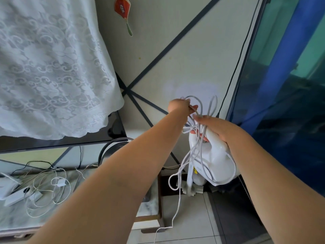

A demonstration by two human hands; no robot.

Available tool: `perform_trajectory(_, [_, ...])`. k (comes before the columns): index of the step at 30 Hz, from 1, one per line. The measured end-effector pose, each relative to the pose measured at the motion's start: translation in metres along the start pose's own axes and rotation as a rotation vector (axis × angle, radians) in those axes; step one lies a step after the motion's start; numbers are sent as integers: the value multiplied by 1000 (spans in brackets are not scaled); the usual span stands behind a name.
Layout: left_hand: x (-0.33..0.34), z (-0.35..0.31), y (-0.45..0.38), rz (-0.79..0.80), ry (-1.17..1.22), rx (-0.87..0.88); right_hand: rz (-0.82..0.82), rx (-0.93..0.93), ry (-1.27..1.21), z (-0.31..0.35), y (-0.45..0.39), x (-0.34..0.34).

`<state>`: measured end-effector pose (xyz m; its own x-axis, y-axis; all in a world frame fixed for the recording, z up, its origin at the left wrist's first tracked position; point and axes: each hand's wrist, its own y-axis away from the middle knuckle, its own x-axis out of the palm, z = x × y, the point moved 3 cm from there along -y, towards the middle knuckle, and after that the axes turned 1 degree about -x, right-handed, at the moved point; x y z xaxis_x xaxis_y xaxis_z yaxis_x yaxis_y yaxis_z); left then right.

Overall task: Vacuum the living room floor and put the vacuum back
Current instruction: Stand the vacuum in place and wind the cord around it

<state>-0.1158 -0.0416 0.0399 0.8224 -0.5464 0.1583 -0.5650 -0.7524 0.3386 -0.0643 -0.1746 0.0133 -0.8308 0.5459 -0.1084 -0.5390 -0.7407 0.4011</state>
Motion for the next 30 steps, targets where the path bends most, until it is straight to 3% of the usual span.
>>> perform_trajectory(2, [-8,3,3,-5,-28,45,-15,-23,105,-1,-4,0])
perform_trajectory(4, [-33,19,-2,-99,-201,142,-42,-6,114,-2,-7,-3])
perform_trajectory(6, [-70,55,-9,-184,-413,109,-51,-5,146,-2,-9,-6])
perform_trajectory(7, [-86,80,-11,-117,-579,30,-54,-8,135,-2,-10,-8])
perform_trajectory(9, [-102,137,0,219,-984,-242,-63,-2,108,-3,-13,-11])
perform_trajectory(11, [-103,185,28,538,-1114,-478,-72,12,124,-3,-17,-14])
perform_trajectory(13, [-96,216,44,634,-1014,-510,-80,26,132,-2,-20,-16])
perform_trajectory(17, [-73,231,44,604,-837,-407,-83,27,152,2,-22,-20])
perform_trajectory(23, [-93,172,-1,137,-901,-247,-72,42,372,12,-17,-25])
perform_trajectory(27, [-86,84,-20,-66,-507,-204,-109,47,551,19,-19,-28])
perform_trajectory(30, [-55,34,-18,-41,-340,-162,-151,41,681,22,-24,-23])
